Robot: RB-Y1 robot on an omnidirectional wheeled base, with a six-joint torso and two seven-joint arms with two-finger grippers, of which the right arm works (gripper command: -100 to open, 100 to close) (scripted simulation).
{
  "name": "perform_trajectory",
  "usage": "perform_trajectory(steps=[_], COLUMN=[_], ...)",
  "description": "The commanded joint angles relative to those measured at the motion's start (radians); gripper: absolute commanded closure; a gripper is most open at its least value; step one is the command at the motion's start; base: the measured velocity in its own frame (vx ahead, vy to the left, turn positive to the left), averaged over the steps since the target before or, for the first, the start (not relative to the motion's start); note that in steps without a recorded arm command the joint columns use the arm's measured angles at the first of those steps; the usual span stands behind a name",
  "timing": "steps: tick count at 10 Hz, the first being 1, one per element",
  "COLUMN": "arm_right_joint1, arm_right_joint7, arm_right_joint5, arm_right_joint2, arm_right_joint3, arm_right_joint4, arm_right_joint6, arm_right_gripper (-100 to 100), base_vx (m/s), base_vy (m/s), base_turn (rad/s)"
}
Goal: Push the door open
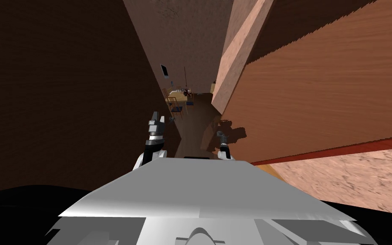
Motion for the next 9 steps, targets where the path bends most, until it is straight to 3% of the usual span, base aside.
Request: perform_trajectory(steps=[1,9], arm_right_joint1=[-0.005,0.005], arm_right_joint7=[0.002,0.024], arm_right_joint5=[-0.007,-0.043], arm_right_joint2=[-0.003,-0.013], arm_right_joint3=[-0.016,-0.073], arm_right_joint4=[0.012,0.014], arm_right_joint6=[-0.011,-0.011], arm_right_gripper=[100,100], base_vx=[0.154,0.148], base_vy=[0.095,0.022], base_turn=[-0.078,-0.041])
